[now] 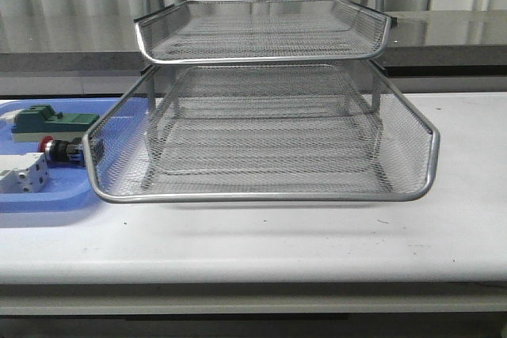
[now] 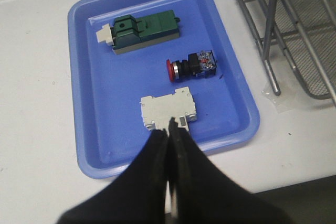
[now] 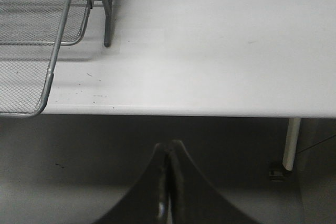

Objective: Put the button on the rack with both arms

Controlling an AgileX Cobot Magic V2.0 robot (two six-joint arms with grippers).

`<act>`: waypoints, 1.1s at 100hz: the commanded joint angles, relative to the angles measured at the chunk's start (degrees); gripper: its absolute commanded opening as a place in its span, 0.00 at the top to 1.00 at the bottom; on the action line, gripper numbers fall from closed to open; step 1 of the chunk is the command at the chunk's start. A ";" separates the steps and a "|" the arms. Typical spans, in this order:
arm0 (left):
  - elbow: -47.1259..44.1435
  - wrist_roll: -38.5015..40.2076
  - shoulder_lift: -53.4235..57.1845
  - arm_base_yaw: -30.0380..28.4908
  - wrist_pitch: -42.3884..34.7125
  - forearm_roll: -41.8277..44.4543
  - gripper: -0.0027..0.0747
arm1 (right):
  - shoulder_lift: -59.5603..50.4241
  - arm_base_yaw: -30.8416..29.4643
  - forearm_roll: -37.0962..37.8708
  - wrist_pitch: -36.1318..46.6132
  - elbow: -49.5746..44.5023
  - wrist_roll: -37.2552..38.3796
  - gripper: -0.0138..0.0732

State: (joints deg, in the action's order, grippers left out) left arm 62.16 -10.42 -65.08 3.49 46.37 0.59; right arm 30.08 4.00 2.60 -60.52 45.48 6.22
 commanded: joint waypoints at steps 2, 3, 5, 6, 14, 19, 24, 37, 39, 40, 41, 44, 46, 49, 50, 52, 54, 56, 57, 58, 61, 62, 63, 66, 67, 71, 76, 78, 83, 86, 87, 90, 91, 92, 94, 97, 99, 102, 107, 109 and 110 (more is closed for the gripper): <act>4.03 -2.41 -4.30 -0.16 -2.97 -0.21 0.99 | 0.18 -0.09 0.80 3.13 1.87 -0.05 0.92; 4.18 -2.42 -4.67 -0.16 -2.94 -0.21 0.99 | 0.18 -0.09 0.80 3.13 1.87 -0.05 0.92; 4.59 -2.81 -5.74 -0.16 -3.12 -0.21 0.99 | 0.18 -0.09 0.80 3.13 1.87 -0.05 0.92; 4.86 -2.92 -6.44 -0.16 -3.26 -0.21 0.99 | 0.18 -0.09 0.80 3.13 1.87 -0.05 0.92; 5.93 -3.18 -9.87 -0.16 -3.26 -0.21 0.99 | 0.18 -0.09 0.80 3.13 1.87 -0.05 0.92; 6.16 -3.43 -11.60 -0.16 -3.26 -0.21 0.96 | 0.18 -0.09 0.80 3.13 1.87 -0.05 0.92; 6.16 -4.31 -12.98 -0.16 -3.26 -0.21 0.89 | 0.18 -0.09 0.80 3.13 1.87 -0.05 0.92; 6.16 -7.76 -15.27 -0.16 -2.75 -0.59 0.52 | 0.18 -0.09 0.80 3.13 1.87 -0.05 0.92; 6.16 -7.76 -15.59 -0.16 -2.75 -0.59 0.45 | 0.18 -0.09 0.80 3.13 1.87 -0.05 0.92; 6.16 -7.76 -15.59 -0.16 -2.75 -0.59 0.40 | 0.18 -0.09 0.80 3.13 1.87 -0.05 0.92; 6.16 -7.76 -15.73 -0.16 -2.88 -0.59 0.38 | 0.18 -0.09 0.80 3.13 1.87 -0.05 0.92; 6.16 -7.76 -15.87 -0.16 -3.14 -0.59 0.30 | 0.18 -0.09 0.80 3.13 1.87 -0.05 0.92; 6.16 -7.76 -16.02 -0.16 -3.29 -0.21 0.26 | 0.18 -0.09 0.80 3.13 1.87 -0.05 0.92; 6.16 -7.76 -16.12 -0.16 -3.85 -0.05 0.20 | 0.18 -0.09 0.80 3.13 1.87 -0.05 0.92; 6.16 -7.76 -16.26 -0.16 -3.85 -0.05 0.19 | 0.18 -0.09 0.80 3.13 1.87 -0.05 0.92; 6.16 -7.76 -16.26 -0.16 -3.95 -0.05 0.18 | 0.18 -0.09 0.80 3.13 1.87 -0.05 0.92; 6.16 -7.76 -16.26 -0.16 -3.95 -0.05 0.17 | 0.18 -0.09 0.80 3.13 1.87 -0.05 0.92; 6.16 -7.76 -16.26 -0.16 -3.95 -0.05 0.18 | 0.18 -0.09 0.80 3.13 1.87 -0.05 0.92; 6.16 -7.76 -16.26 -0.16 -3.95 -0.05 0.18 | 0.18 -0.09 0.80 3.13 1.87 -0.05 0.92; 6.16 -7.76 -16.26 -0.16 -3.95 -0.05 0.18 | 0.18 -0.09 0.80 3.13 1.87 -0.05 0.92; 6.16 -7.76 -16.26 -0.16 -3.95 -0.05 0.19 | 0.18 -0.09 0.80 3.13 1.87 -0.05 0.92; 6.16 -7.76 -16.26 -0.16 -3.95 -0.05 0.19 | 0.18 -0.09 0.80 3.13 1.87 -0.05 0.92; 6.16 -7.76 -16.26 -0.16 -3.95 -0.05 0.19 | 0.18 -0.09 0.80 3.13 1.87 -0.05 0.92; 6.16 -7.76 -16.26 -0.16 -3.95 -0.05 0.20 | 0.18 -0.09 0.80 3.13 1.87 -0.05 0.92; 6.16 -7.76 -16.26 -0.16 -3.95 -0.05 0.20 | 0.18 -0.09 0.80 3.13 1.87 -0.05 0.92; 6.16 -7.76 -16.26 -0.16 -4.25 -0.59 0.21 | 0.18 -0.09 0.80 3.13 1.87 -0.05 0.92; 6.16 -7.76 -16.26 -0.16 -4.56 -2.33 0.23 | 0.18 -0.09 0.80 3.13 1.87 -0.05 0.92; 6.16 -7.76 -16.26 -0.16 -4.46 -2.44 0.23 | 0.18 -0.09 0.80 3.13 1.87 -0.05 0.92; 6.25 -7.88 -16.26 -0.03 -4.46 -1.98 0.23 | 0.18 -0.09 0.80 3.13 1.87 -0.05 0.92; 6.40 -8.18 -16.39 0.06 -4.46 -1.43 0.23 | 0.18 -0.09 0.80 3.13 1.87 -0.05 0.92; 6.50 -8.41 -16.40 0.06 -4.35 -1.42 0.23 | 0.18 -0.09 0.80 3.13 1.87 -0.05 0.92; 6.99 -9.22 -16.76 0.06 -3.70 -1.23 0.23 | 0.18 -0.09 0.80 3.13 1.87 -0.05 0.92; 7.14 -9.45 -16.86 0.06 -3.70 -1.23 0.23 | 0.18 -0.09 0.80 3.13 1.87 -0.05 0.92; 7.50 -9.79 -16.97 0.06 -3.10 -1.23 0.23 | 0.18 -0.09 0.80 3.13 1.87 -0.05 0.92; 8.09 -10.36 -17.33 0.06 -2.65 -1.23 0.23 | 0.18 -0.09 0.80 3.13 1.87 -0.05 0.92; 9.06 -11.14 -18.28 0.06 -1.39 -1.37 0.23 | 0.18 -0.09 0.80 3.13 1.87 -0.05 0.92; 9.93 -11.63 -18.64 0.06 -0.53 -1.50 0.23 | 0.18 -0.09 0.80 3.13 1.87 -0.05 0.92; 11.16 -12.47 -19.85 0.06 0.57 -2.00 0.23 | 0.18 -0.09 0.80 3.13 1.87 -0.05 0.92; 13.63 -14.41 -21.84 0.06 2.31 -2.42 0.23 | 0.18 -0.09 0.80 3.13 1.87 -0.05 0.92; 14.80 -15.04 -22.82 0.06 3.15 -2.60 0.23 | 0.18 -0.09 0.80 3.13 1.87 -0.05 0.92; 15.19 -15.73 -23.15 0.06 3.45 -2.72 0.23 | 0.18 -0.09 0.80 3.13 1.87 -0.05 0.92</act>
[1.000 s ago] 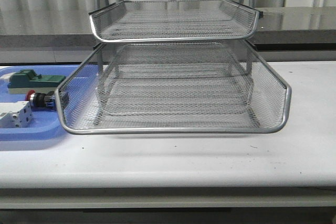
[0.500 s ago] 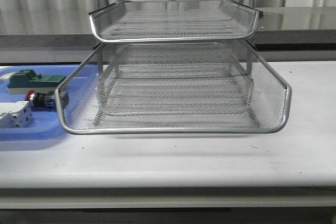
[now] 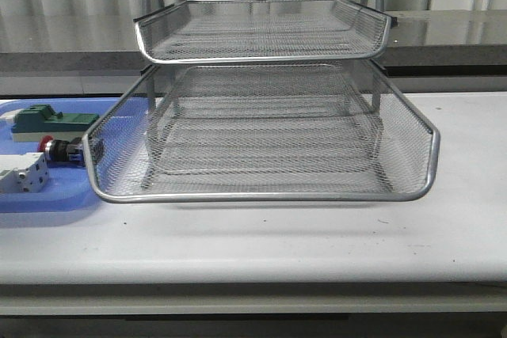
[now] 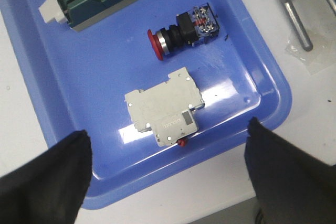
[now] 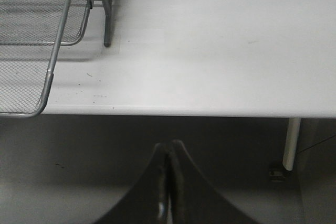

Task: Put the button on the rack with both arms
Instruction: 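Lower the left gripper over the red-capped button in the blue tray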

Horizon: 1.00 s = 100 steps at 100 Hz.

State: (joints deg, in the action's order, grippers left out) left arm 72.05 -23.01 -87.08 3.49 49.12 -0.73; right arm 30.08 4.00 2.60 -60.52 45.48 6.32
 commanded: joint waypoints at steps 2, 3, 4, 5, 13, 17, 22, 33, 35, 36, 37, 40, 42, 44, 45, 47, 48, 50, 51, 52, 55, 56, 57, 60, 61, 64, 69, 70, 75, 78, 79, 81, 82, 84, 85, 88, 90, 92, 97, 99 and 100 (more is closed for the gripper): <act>6.51 -4.32 -2.14 0.06 1.49 -1.79 0.23 | 0.18 -0.09 0.80 3.13 1.87 -0.16 0.92; 7.32 -4.69 -2.46 0.06 1.97 -1.94 0.23 | 0.18 -0.09 0.80 3.13 1.87 -0.16 0.92; 7.73 -5.48 -3.15 0.06 2.21 -2.19 0.23 | 0.18 -0.09 0.80 3.13 1.87 -0.16 0.92; 8.58 -5.87 -3.48 0.06 2.44 -2.32 0.23 | 0.18 -0.09 0.80 3.13 1.87 -0.16 0.92; 13.17 -10.11 -7.72 0.06 4.80 -3.30 0.23 | 0.18 -0.09 0.80 3.13 1.87 -0.16 0.92; 15.64 -12.59 -9.49 0.06 6.39 -3.90 0.23 | 0.18 -0.09 0.80 3.13 1.87 -0.16 0.92; 18.49 -15.51 -12.40 0.06 8.24 -4.75 0.23 | 0.18 -0.09 0.80 3.13 1.87 -0.16 0.92; 24.83 -20.95 -17.66 0.06 11.97 -6.29 0.23 | 0.18 -0.09 0.80 3.13 1.87 -0.16 0.92; 25.55 -22.16 -18.67 0.06 12.52 -6.59 0.23 | 0.18 -0.09 0.80 3.13 1.87 -0.16 0.92; 26.26 -22.55 -19.33 0.06 12.85 -6.70 0.23 | 0.18 -0.09 0.80 3.13 1.87 -0.16 0.92; 26.61 -23.36 -19.65 0.06 13.01 -6.88 0.23 | 0.18 -0.09 0.80 3.13 1.87 -0.16 0.92; 28.29 -24.94 -20.95 0.06 13.45 -7.22 0.23 | 0.18 -0.09 0.80 3.13 1.87 -0.16 0.92; 28.90 -25.93 -21.89 0.06 13.74 -7.34 0.23 | 0.18 -0.09 0.80 3.13 1.87 -0.16 0.92; 29.77 -26.74 -22.82 0.06 13.86 -7.34 0.23 | 0.18 -0.09 0.80 3.13 1.87 -0.16 0.92; 30.30 -26.96 -23.13 0.06 14.05 -7.34 0.23 | 0.18 -0.09 0.80 3.13 1.87 -0.16 0.92; 31.09 -27.57 -24.01 0.06 14.17 -7.34 0.23 | 0.18 -0.09 0.80 3.13 1.87 -0.16 0.92; 31.34 -27.86 -24.59 0.06 14.43 -7.34 0.23 | 0.18 -0.09 0.80 3.13 1.87 -0.16 0.92; 32.08 -28.79 -25.44 0.06 14.80 -7.34 0.23 | 0.18 -0.09 0.80 3.13 1.87 -0.16 0.92; 32.31 -29.10 -25.72 0.06 14.80 -7.34 0.23 | 0.18 -0.09 0.80 3.13 1.87 -0.16 0.92; 32.76 -29.70 -26.00 0.06 15.17 -7.34 0.23 | 0.18 -0.09 0.80 3.13 1.87 -0.16 0.92; 33.57 -30.64 -27.29 0.06 15.65 -7.34 0.23 | 0.18 -0.09 0.80 3.13 1.87 -0.16 0.92; 33.78 -31.06 -27.51 0.06 15.80 -7.34 0.23 | 0.18 -0.09 0.80 3.13 1.87 -0.16 0.92; 34.14 -31.25 -28.01 0.06 16.10 -7.37 0.23 | 0.18 -0.09 0.80 3.13 1.87 -0.16 0.92; 34.85 -31.94 -28.90 0.06 16.48 -7.78 0.23 | 0.18 -0.09 0.80 3.13 1.87 -0.16 0.92; 35.14 -32.08 -29.14 0.06 16.67 -7.91 0.23 | 0.18 -0.09 0.80 3.13 1.87 -0.16 0.92; 35.69 -32.82 -30.13 0.06 16.91 -8.32 0.23 | 0.18 -0.09 0.80 3.13 1.87 -0.16 0.92; 36.30 -34.31 -31.30 0.06 16.91 -9.42 0.23 | 0.18 -0.09 0.80 3.13 1.87 -0.16 0.92; 36.30 -34.75 -31.42 0.06 16.91 -9.59 0.23 | 0.18 -0.09 0.80 3.13 1.87 -0.16 0.92; 36.52 -36.52 -32.16 0.06 16.79 -10.62 0.23 | 0.18 -0.09 0.80 3.13 1.87 -0.16 0.92; 36.51 -37.50 -32.70 0.06 16.79 -11.13 0.23 | 0.18 -0.09 0.80 3.13 1.87 -0.16 0.92; 36.51 -37.84 -32.71 0.06 16.79 -11.32 0.23 | 0.18 -0.09 0.80 3.13 1.87 -0.16 0.92; 36.51 -38.31 -33.01 0.06 16.79 -11.42 0.23 | 0.18 -0.09 0.80 3.13 1.87 -0.16 0.92; 36.51 -38.46 -33.02 0.06 16.79 -11.42 0.23 | 0.18 -0.09 0.80 3.13 1.87 -0.16 0.92; 36.51 -38.86 -33.25 0.06 16.79 -11.42 0.23 | 0.18 -0.09 0.80 3.13 1.87 -0.16 0.92; 36.51 -38.94 -33.43 0.06 16.79 -11.42 0.23 | 0.18 -0.09 0.80 3.13 1.87 -0.16 0.92; 36.51 -39.07 -33.70 0.06 16.79 -11.42 0.23 | 0.18 -0.09 0.80 3.13 1.87 -0.16 0.92; 36.51 -39.10 -33.84 0.06 16.66 -11.42 0.23 | 0.18 -0.09 0.80 3.13 1.87 -0.16 0.92; 36.51 -39.23 -34.12 0.06 16.53 -11.42 0.23 | 0.18 -0.09 0.80 3.13 1.87 -0.16 0.92; 36.51 -40.32 -34.63 0.06 16.26 -11.42 0.23 | 0.18 -0.09 0.80 3.13 1.87 -0.16 0.92; 36.51 -40.62 -34.76 0.06 16.00 -11.42 0.23 | 0.18 -0.09 0.80 3.13 1.87 -0.16 0.92; 36.51 -40.73 -34.95 0.06 16.03 -11.42 0.23 | 0.18 -0.09 0.80 3.13 1.87 -0.16 0.92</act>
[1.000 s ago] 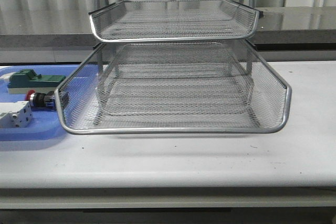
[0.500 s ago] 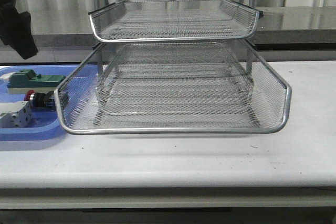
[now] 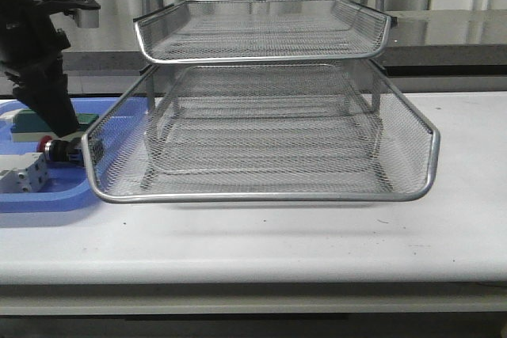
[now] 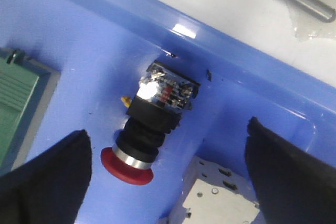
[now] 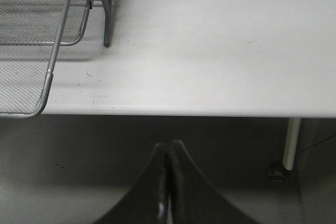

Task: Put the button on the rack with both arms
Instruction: 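Lower the left gripper over the red-capped button in the blue tray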

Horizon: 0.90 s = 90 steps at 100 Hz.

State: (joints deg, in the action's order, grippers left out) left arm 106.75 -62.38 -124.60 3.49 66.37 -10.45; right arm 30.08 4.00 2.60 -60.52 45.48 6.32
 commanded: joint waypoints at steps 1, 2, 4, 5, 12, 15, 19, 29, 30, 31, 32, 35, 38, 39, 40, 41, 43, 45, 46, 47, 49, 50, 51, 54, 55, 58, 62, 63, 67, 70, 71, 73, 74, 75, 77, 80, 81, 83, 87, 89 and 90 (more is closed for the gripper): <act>1.83 -1.50 2.56 0.06 -1.37 -1.71 0.23 | 0.18 -0.09 0.80 3.13 1.87 -0.16 0.92; 1.83 -1.67 2.40 0.06 -1.37 -1.71 0.23 | 0.18 -0.09 0.80 3.13 1.87 -0.16 0.92; 1.83 -1.91 2.31 0.06 -1.72 -1.71 0.23 | 0.18 -0.09 0.80 3.13 1.87 -0.16 0.92; 1.83 -2.18 2.17 0.06 -1.68 -1.81 0.23 | 0.18 -0.09 0.80 3.13 1.87 -0.16 0.92; 1.83 -2.54 1.64 0.06 -2.69 -1.82 0.23 | 0.18 -0.09 0.80 3.13 1.87 -0.16 0.92; 1.83 -2.54 1.49 0.06 -3.13 -1.82 0.23 | 0.18 -0.09 0.80 3.13 1.87 -0.16 0.92; 1.83 -2.88 1.25 0.06 -3.82 -1.82 0.23 | 0.18 -0.09 0.80 3.13 1.87 -0.16 0.92; 1.83 -3.49 1.17 0.06 -6.10 -1.82 0.23 | 0.18 -0.09 0.80 3.13 1.87 -0.16 0.92; 1.83 -3.67 1.17 0.06 -6.21 -1.82 0.23 | 0.18 -0.09 0.80 3.13 1.87 -0.16 0.92; 1.83 -3.97 1.17 0.06 -6.33 -1.82 0.23 | 0.18 -0.09 0.80 3.13 1.87 -0.16 0.92; 1.83 -3.98 1.17 0.06 -6.60 -1.82 0.23 | 0.18 -0.09 0.80 3.13 1.87 -0.16 0.92; 1.83 -4.58 1.17 0.06 -7.22 -1.82 0.23 | 0.18 -0.09 0.80 3.13 1.87 -0.16 0.92; 1.83 -5.02 1.17 0.06 -7.69 -1.82 0.23 | 0.18 -0.09 0.80 3.13 1.87 -0.16 0.92; 1.83 -5.18 1.17 0.06 -7.84 -1.82 0.23 | 0.18 -0.09 0.80 3.13 1.87 -0.16 0.92; 1.83 -5.16 1.17 0.06 -7.86 -1.82 0.23 | 0.18 -0.09 0.80 3.13 1.87 -0.16 0.92; 1.83 -5.16 1.17 0.06 -8.00 -1.82 0.23 | 0.18 -0.09 0.80 3.13 1.87 -0.16 0.92; 1.83 -5.20 1.17 0.06 -8.28 -1.82 0.23 | 0.18 -0.09 0.80 3.13 1.87 -0.16 0.92; 1.83 -5.20 1.17 0.06 -8.39 -1.82 0.23 | 0.18 -0.09 0.80 3.13 1.87 -0.16 0.92; 1.83 -5.20 1.17 0.06 -8.39 -1.82 0.23 | 0.18 -0.09 0.80 3.13 1.87 -0.16 0.92; 1.83 -5.20 1.17 0.06 -8.39 -1.82 0.23 | 0.18 -0.09 0.80 3.13 1.87 -0.16 0.92; 1.83 -5.20 1.17 0.06 -8.39 -1.82 0.23 | 0.18 -0.09 0.80 3.13 1.87 -0.16 0.92; 1.83 -5.20 1.17 0.06 -8.39 -1.82 0.23 | 0.18 -0.09 0.80 3.13 1.87 -0.16 0.92; 1.83 -5.20 1.17 0.06 -8.39 -1.82 0.23 | 0.18 -0.09 0.80 3.13 1.87 -0.16 0.92; 1.83 -5.20 1.17 0.06 -8.39 -1.82 0.23 | 0.18 -0.09 0.80 3.13 1.87 -0.16 0.92; 1.83 -5.20 1.17 0.06 -8.39 -1.82 0.23 | 0.18 -0.09 0.80 3.13 1.87 -0.16 0.92; 1.83 -5.20 1.17 0.06 -8.29 -1.82 0.23 | 0.18 -0.09 0.80 3.13 1.87 -0.16 0.92; 1.83 -5.20 1.17 0.06 -8.15 -1.91 0.23 | 0.18 -0.09 0.80 3.13 1.87 -0.16 0.92; 1.83 -5.20 1.17 0.06 -8.15 -1.91 0.23 | 0.18 -0.09 0.80 3.13 1.87 -0.16 0.92; 1.83 -5.20 1.17 0.06 -8.01 -1.91 0.23 | 0.18 -0.09 0.80 3.13 1.87 -0.16 0.92; 1.83 -5.20 1.17 0.06 -7.88 -1.91 0.23 | 0.18 -0.09 0.80 3.13 1.87 -0.16 0.92; 1.83 -5.20 1.17 0.06 -7.71 -1.93 0.23 | 0.18 -0.09 0.80 3.13 1.87 -0.16 0.92; 1.83 -5.20 1.17 0.06 -7.56 -2.03 0.23 | 0.18 -0.09 0.80 3.13 1.87 -0.16 0.92; 1.83 -5.20 1.17 0.06 -7.34 -2.03 0.23 | 0.18 -0.09 0.80 3.13 1.87 -0.16 0.92; 1.83 -5.20 1.17 0.06 -7.28 -2.03 0.23 | 0.18 -0.09 0.80 3.13 1.87 -0.16 0.92; 1.83 -5.20 1.17 0.06 -7.19 -2.16 0.23 | 0.18 -0.09 0.80 3.13 1.87 -0.16 0.92; 1.83 -5.20 1.12 0.06 -7.19 -2.16 0.23 | 0.18 -0.09 0.80 3.13 1.87 -0.16 0.92; 1.83 -5.20 1.01 0.06 -7.19 -2.29 0.23 | 0.18 -0.09 0.80 3.13 1.87 -0.16 0.92; 1.83 -5.20 0.89 0.06 -7.19 -2.30 0.23 | 0.18 -0.09 0.80 3.13 1.87 -0.16 0.92; 1.83 -5.20 0.62 0.06 -7.19 -2.43 0.23 | 0.18 -0.09 0.80 3.13 1.87 -0.16 0.92; 1.83 -5.20 0.38 0.06 -7.19 -2.43 0.23 | 0.18 -0.09 0.80 3.13 1.87 -0.16 0.92; 1.83 -5.20 0.36 0.06 -7.19 -2.53 0.23 | 0.18 -0.09 0.80 3.13 1.87 -0.16 0.92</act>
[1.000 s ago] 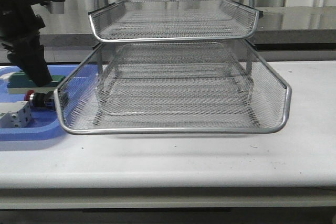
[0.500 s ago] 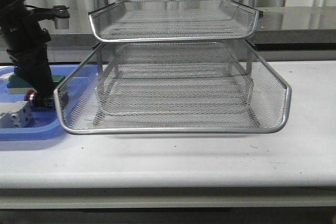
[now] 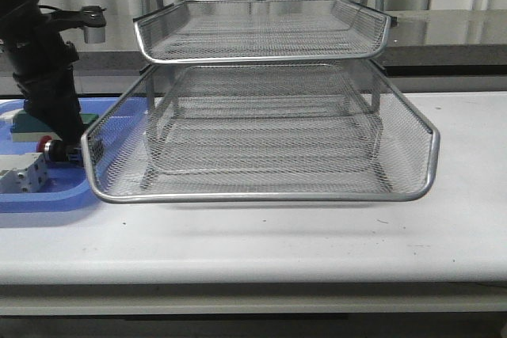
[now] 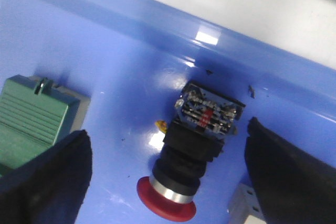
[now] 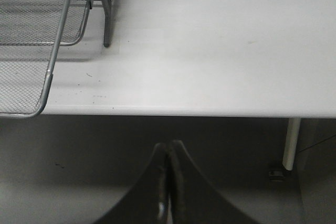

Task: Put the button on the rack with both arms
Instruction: 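Lower the left gripper over the red-capped button in the blue tray, then grasp the red-capped button with the left gripper and lift it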

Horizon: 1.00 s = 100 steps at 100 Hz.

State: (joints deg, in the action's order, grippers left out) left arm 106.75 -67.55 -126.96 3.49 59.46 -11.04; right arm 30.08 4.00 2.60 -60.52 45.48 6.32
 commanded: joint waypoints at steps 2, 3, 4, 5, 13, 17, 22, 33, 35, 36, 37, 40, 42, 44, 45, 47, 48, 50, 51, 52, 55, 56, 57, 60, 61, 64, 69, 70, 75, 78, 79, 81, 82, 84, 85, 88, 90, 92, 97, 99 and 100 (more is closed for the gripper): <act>1.83 -0.03 2.38 0.06 -0.28 -1.92 0.23 | 0.18 -0.09 0.80 3.13 1.87 -0.16 0.92; 1.83 -0.03 2.17 0.06 -0.28 -2.08 0.23 | 0.18 -0.09 0.80 3.13 1.87 -0.16 0.92; 1.83 -0.03 2.07 0.06 -0.28 -2.09 0.23 | 0.18 -0.09 0.80 3.13 1.87 -0.16 0.92; 1.83 -0.03 1.85 0.06 -0.28 -2.20 0.23 | 0.18 -0.09 0.80 3.13 1.87 -0.16 0.92; 1.83 -0.03 0.82 0.06 -0.64 -2.19 0.23 | 0.18 -0.09 0.80 3.13 1.87 -0.16 0.92; 1.83 -0.03 0.38 0.06 -1.07 -2.19 0.23 | 0.18 -0.09 0.80 3.13 1.87 -0.16 0.92; 1.83 -0.03 -0.05 0.06 -1.48 -2.19 0.23 | 0.18 -0.09 0.80 3.13 1.87 -0.16 0.92; 1.83 -0.03 -0.88 0.06 -1.48 -2.19 0.23 | 0.18 -0.09 0.80 3.13 1.87 -0.16 0.92; 1.83 -0.03 -1.01 0.06 -1.48 -2.19 0.23 | 0.18 -0.09 0.80 3.13 1.87 -0.16 0.92; 1.83 -0.03 -1.02 0.06 -1.48 -2.19 0.23 | 0.18 -0.09 0.80 3.13 1.87 -0.16 0.92; 1.83 -0.03 -1.14 0.06 -1.58 -2.19 0.23 | 0.18 -0.09 0.80 3.13 1.87 -0.16 0.92; 1.83 -0.03 -1.25 0.06 -1.53 -2.19 0.23 | 0.18 -0.09 0.80 3.13 1.87 -0.16 0.92; 1.83 -0.03 -1.41 0.06 -1.53 -2.19 0.23 | 0.18 -0.09 0.80 3.13 1.87 -0.16 0.92; 1.83 -0.03 -1.51 0.06 -1.53 -2.19 0.23 | 0.18 -0.09 0.80 3.13 1.87 -0.16 0.92; 1.83 -0.03 -1.51 0.06 -1.53 -2.19 0.23 | 0.18 -0.09 0.80 3.13 1.87 -0.16 0.92; 1.83 -0.03 -1.51 0.06 -1.53 -2.19 0.23 | 0.18 -0.09 0.80 3.13 1.87 -0.16 0.92; 1.83 -0.03 -1.51 0.06 -1.53 -2.19 0.23 | 0.18 -0.09 0.80 3.13 1.87 -0.16 0.92; 1.83 -0.03 -1.51 0.06 -1.53 -2.19 0.23 | 0.18 -0.09 0.80 3.13 1.87 -0.16 0.92; 1.83 -0.03 -1.51 0.06 -1.53 -2.19 0.23 | 0.18 -0.09 0.80 3.13 1.87 -0.16 0.92; 1.83 -0.03 -1.51 0.06 -1.53 -2.19 0.23 | 0.18 -0.09 0.80 3.13 1.87 -0.16 0.92; 1.83 -0.03 -1.51 0.06 -1.53 -2.19 0.24 | 0.18 -0.09 0.80 3.13 1.87 -0.16 0.92; 1.83 -0.03 -1.51 0.06 -1.53 -2.19 0.24 | 0.18 -0.09 0.80 3.13 1.87 -0.16 0.92; 1.83 -0.03 -1.51 0.06 -1.53 -2.19 0.25 | 0.18 -0.09 0.80 3.13 1.87 -0.16 0.92; 1.83 -0.03 -1.51 0.06 -1.53 -2.19 0.29 | 0.18 -0.09 0.80 3.13 1.87 -0.16 0.92; 1.83 -0.03 -1.51 0.06 -1.53 -2.19 0.29 | 0.18 -0.09 0.80 3.13 1.87 -0.16 0.92; 1.83 -0.03 -1.51 0.06 -1.53 -2.19 0.34 | 0.18 -0.09 0.80 3.13 1.87 -0.16 0.92; 1.83 -0.03 -1.51 0.06 -1.53 -2.19 0.43 | 0.18 -0.09 0.80 3.13 1.87 -0.16 0.92; 1.83 -0.03 -1.51 0.06 -1.53 -2.19 0.45 | 0.18 -0.09 0.80 3.13 1.87 -0.16 0.92; 1.83 -0.03 -1.51 0.06 -1.53 -2.19 0.56 | 0.18 -0.09 0.80 3.13 1.87 -0.16 0.92; 1.83 -0.03 -1.51 0.06 -1.53 -2.19 0.61 | 0.18 -0.09 0.80 3.13 1.87 -0.16 0.92; 1.83 -0.03 -1.51 0.06 -1.53 -2.19 0.64 | 0.18 -0.09 0.80 3.13 1.87 -0.16 0.92; 1.83 -0.03 -1.51 0.06 -1.53 -2.19 0.68 | 0.18 -0.09 0.80 3.13 1.87 -0.16 0.92; 1.83 -0.03 -1.51 0.06 -1.53 -2.19 0.69 | 0.18 -0.09 0.80 3.13 1.87 -0.16 0.92; 1.83 -0.03 -1.51 0.06 -1.53 -2.19 0.72 | 0.18 -0.09 0.80 3.13 1.87 -0.16 0.92; 1.83 -0.03 -1.51 0.06 -1.53 -2.19 0.73 | 0.18 -0.09 0.80 3.13 1.87 -0.16 0.92; 1.83 -0.03 -1.51 0.06 -1.53 -2.19 0.79 | 0.18 -0.09 0.80 3.13 1.87 -0.16 0.92; 1.93 -0.03 -1.51 0.06 -1.53 -2.19 0.81 | 0.18 -0.09 0.80 3.13 1.87 -0.16 0.92; 1.93 -0.03 -1.51 0.06 -1.53 -2.19 0.84 | 0.18 -0.09 0.80 3.13 1.87 -0.16 0.92; 2.18 -0.03 -1.51 0.06 -1.38 -2.19 0.90 | 0.18 -0.09 0.80 3.13 1.87 -0.16 0.92; 2.50 -0.03 -1.51 0.06 -1.03 -2.19 0.92 | 0.18 -0.09 0.80 3.13 1.87 -0.16 0.92; 2.75 -0.03 -1.51 0.06 -0.71 -2.19 0.93 | 0.18 -0.09 0.80 3.13 1.87 -0.16 0.92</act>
State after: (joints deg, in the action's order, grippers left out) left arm 107.10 -67.79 -131.66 3.49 58.82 -11.73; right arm 30.08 4.00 2.60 -60.52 45.48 6.32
